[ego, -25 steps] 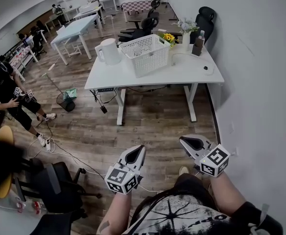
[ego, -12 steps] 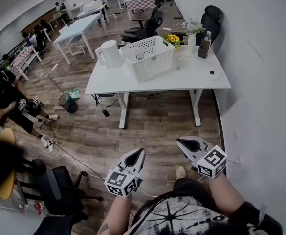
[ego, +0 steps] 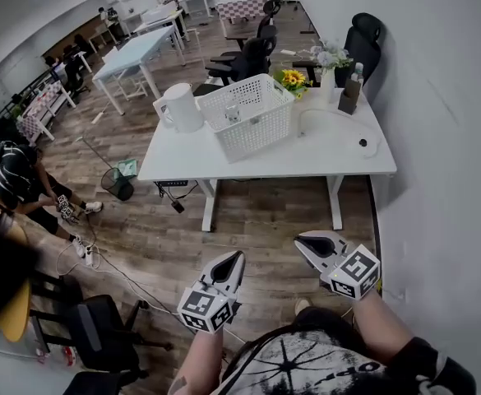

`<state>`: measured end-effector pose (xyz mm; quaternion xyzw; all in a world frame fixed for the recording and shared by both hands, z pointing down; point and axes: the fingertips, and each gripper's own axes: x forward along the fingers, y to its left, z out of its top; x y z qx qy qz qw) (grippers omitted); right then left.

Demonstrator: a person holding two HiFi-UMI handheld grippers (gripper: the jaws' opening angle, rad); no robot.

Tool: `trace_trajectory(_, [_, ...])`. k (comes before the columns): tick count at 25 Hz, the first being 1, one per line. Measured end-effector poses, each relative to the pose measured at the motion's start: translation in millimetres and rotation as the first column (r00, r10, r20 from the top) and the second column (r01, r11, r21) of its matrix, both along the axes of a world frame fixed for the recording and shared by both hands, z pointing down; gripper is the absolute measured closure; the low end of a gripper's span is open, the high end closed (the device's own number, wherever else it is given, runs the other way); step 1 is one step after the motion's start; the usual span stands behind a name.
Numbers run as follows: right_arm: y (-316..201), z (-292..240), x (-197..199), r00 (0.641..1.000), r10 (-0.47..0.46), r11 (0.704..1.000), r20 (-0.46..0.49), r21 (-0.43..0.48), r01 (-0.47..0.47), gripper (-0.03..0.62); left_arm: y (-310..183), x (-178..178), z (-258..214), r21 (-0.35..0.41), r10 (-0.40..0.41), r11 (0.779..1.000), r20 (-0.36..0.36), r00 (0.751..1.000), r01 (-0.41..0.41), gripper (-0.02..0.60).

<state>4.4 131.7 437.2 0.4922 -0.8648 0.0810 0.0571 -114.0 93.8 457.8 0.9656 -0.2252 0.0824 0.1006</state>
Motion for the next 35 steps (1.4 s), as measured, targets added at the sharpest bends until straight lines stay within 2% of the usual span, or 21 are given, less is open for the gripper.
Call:
trace_trajectory(15, [-71.5,-2.7,91.8,0.994,-0.112,0.994,0.017,0.009,0.112,0.571,-65.2,99.1,-4.9,0.003,-0.081,0.997,0.019,0.996,0.081,0.572])
trace_trajectory(23, [-87.0,7.9,113.8,0.988,-0.150,0.989,0.041,0.008,0.150,0.571,-76.0,115.0,-3.5,0.019,-0.132,0.991,0.039,0.990,0.132,0.572])
trace_trajectory(35, [-102.0,20.3,123.7,0.989,-0.139,0.990,0.047,-0.008,0.139,0.571,-94.6,128.9,5.0,0.017,-0.111,0.994,0.045,0.993,0.110,0.571])
